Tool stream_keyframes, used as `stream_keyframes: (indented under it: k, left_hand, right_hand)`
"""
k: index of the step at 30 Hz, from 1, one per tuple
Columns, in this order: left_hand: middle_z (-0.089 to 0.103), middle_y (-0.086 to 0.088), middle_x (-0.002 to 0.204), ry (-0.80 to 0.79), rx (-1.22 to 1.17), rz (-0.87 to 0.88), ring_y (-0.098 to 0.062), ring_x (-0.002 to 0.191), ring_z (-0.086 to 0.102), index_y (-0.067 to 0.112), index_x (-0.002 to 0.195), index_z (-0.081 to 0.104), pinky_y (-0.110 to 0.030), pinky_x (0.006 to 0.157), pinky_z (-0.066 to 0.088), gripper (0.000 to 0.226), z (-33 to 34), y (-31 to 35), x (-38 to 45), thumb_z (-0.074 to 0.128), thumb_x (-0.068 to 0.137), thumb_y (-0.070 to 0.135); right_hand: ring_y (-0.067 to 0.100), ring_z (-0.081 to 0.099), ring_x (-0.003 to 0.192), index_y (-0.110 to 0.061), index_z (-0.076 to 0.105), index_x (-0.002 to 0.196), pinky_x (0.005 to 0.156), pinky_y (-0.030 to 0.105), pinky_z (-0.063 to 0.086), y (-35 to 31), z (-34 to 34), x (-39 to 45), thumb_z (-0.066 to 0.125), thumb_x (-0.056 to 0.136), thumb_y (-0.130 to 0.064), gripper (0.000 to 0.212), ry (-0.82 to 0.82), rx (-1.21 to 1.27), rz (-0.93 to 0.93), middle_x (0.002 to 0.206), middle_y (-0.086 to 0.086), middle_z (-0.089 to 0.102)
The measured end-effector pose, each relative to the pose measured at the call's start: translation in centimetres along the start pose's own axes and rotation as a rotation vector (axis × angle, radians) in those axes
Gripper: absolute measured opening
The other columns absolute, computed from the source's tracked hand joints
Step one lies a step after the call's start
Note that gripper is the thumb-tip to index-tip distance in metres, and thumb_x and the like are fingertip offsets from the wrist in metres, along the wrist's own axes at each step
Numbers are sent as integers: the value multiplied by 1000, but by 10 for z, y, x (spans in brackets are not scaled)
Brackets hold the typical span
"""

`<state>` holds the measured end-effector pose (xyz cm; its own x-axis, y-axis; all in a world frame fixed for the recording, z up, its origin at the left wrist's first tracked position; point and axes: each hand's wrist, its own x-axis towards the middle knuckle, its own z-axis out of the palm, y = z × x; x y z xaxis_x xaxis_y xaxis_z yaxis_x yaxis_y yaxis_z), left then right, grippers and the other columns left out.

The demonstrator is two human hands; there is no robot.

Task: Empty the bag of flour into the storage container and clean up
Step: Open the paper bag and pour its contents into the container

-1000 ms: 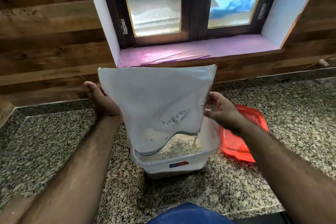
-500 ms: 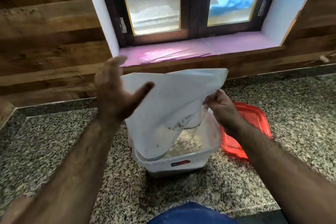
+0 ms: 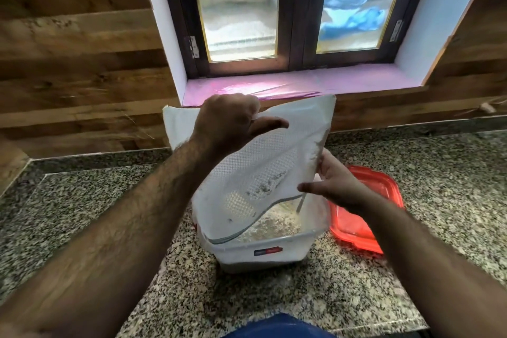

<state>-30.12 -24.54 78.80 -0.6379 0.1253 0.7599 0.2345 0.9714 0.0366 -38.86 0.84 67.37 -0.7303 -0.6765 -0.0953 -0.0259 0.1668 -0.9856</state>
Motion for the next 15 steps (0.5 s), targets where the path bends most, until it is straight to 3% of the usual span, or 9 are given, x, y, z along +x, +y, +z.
stream_keyframes:
  k: [4, 8, 10, 12, 14, 15]
  left_hand:
    - [39, 2, 48, 15, 41, 47, -15, 39, 37, 17, 56, 46, -25, 43, 35, 71, 3, -9, -6, 51, 94, 77]
    - [33, 6, 51, 98, 99, 70, -9, 42, 31, 25, 63, 38, -14, 54, 14, 56, -5, -14, -12, 72, 89, 61]
    - [32, 7, 53, 100, 122, 85, -9, 43, 32, 25, 63, 39, -16, 56, 19, 56, -3, -14, -17, 76, 87, 58]
    - [32, 7, 53, 112, 125, 89, -9, 42, 33, 21, 59, 44, -19, 54, 26, 57, 1, -14, -22, 77, 87, 57]
    - [34, 5, 52, 122, 103, 73, -10, 41, 35, 16, 57, 49, -20, 50, 30, 58, 2, -14, -24, 76, 88, 57]
    - [37, 4, 50, 121, 97, 72, -11, 40, 36, 15, 56, 50, -21, 48, 32, 59, 3, -14, -25, 74, 89, 58]
  right_hand:
    - [13, 69, 109, -28, 59, 129, 102, 42, 58, 11, 8, 2, 85, 89, -8, 52, 85, -515, -40, 111, -15, 71]
    - [5, 55, 97, -35, 48, 115, 116, 49, 40, 12, 3, 6, 77, 95, -22, 38, 36, -947, -139, 90, -34, 53]
    - [5, 56, 100, -32, 49, 122, 126, 54, 25, 11, 3, 7, 74, 97, -24, 36, 21, -1033, -110, 88, -34, 53]
    - [12, 62, 116, -25, 49, 139, 129, 57, 25, 8, 4, 5, 80, 93, -24, 55, 12, -987, -81, 96, -33, 56]
    - [21, 58, 136, -27, 32, 161, 123, 58, 40, 5, 7, -1, 94, 79, -23, 103, 19, -625, -68, 126, -20, 62]
    - [23, 51, 146, -37, 19, 167, 122, 56, 42, 5, 9, -5, 99, 72, -28, 124, 44, -409, -98, 149, -9, 56]
